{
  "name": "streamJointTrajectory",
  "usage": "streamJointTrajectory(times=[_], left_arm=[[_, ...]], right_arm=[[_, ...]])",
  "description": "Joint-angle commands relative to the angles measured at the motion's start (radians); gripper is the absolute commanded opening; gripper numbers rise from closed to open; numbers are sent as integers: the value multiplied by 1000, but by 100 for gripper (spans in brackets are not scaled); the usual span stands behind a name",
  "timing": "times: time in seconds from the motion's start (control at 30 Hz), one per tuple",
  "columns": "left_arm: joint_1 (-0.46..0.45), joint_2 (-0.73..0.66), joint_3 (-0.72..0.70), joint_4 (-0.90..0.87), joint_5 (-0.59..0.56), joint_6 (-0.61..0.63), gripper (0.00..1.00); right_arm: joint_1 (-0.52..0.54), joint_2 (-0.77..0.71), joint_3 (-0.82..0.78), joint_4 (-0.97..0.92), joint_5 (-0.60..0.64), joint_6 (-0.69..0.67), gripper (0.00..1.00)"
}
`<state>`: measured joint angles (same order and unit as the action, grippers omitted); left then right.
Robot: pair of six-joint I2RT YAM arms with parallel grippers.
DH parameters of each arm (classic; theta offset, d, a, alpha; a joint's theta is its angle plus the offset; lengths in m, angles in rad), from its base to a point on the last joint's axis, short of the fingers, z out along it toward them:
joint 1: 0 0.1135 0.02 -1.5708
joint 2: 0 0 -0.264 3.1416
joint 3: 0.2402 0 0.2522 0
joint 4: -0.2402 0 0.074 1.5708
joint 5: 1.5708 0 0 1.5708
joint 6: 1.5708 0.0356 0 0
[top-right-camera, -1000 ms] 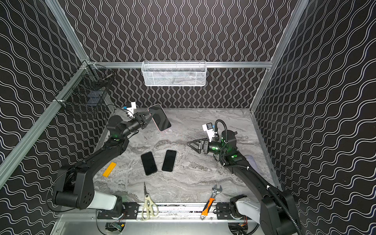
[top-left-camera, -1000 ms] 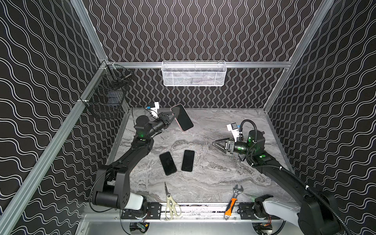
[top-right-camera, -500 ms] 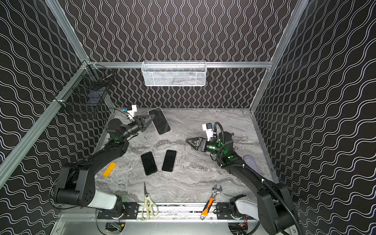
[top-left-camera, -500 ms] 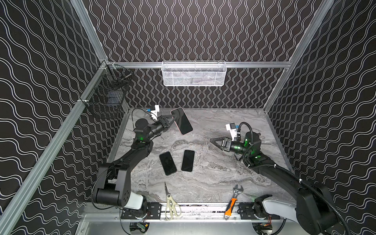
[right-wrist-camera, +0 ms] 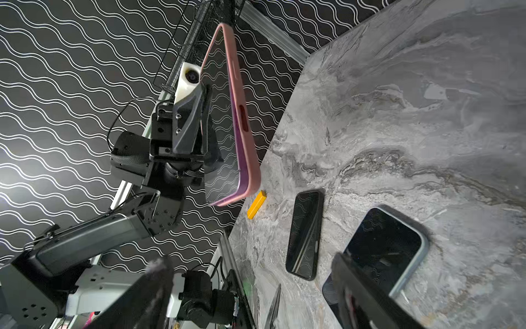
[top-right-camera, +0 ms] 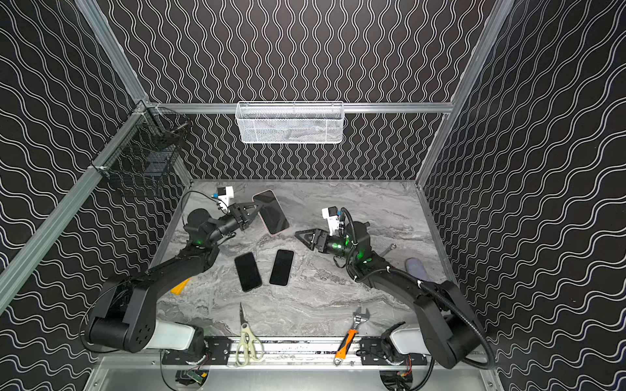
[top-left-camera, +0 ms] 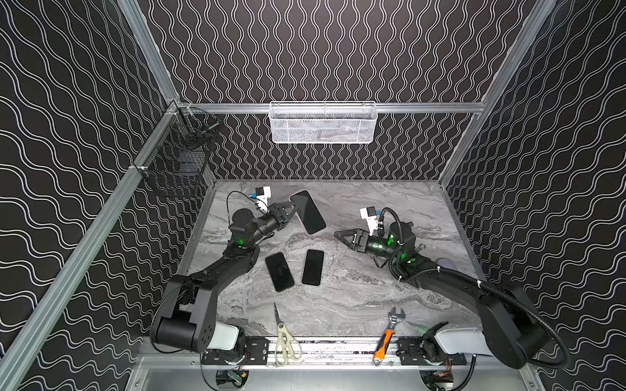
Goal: Take the phone out of the phone case
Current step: Remove the phone case from the phone.
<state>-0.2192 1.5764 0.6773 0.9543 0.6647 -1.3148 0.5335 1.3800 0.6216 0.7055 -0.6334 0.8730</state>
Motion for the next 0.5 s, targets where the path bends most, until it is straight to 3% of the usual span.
streamJointTrajectory(times=[0.0,0.47], left_arm=[[-23,4,-5,133,-56,-88,0],[-89,-9,-5,146,-101,-150,0]], right_arm=[[9,35,-1,151,9,55,86],[20,77,-1,215,-20,53,84]])
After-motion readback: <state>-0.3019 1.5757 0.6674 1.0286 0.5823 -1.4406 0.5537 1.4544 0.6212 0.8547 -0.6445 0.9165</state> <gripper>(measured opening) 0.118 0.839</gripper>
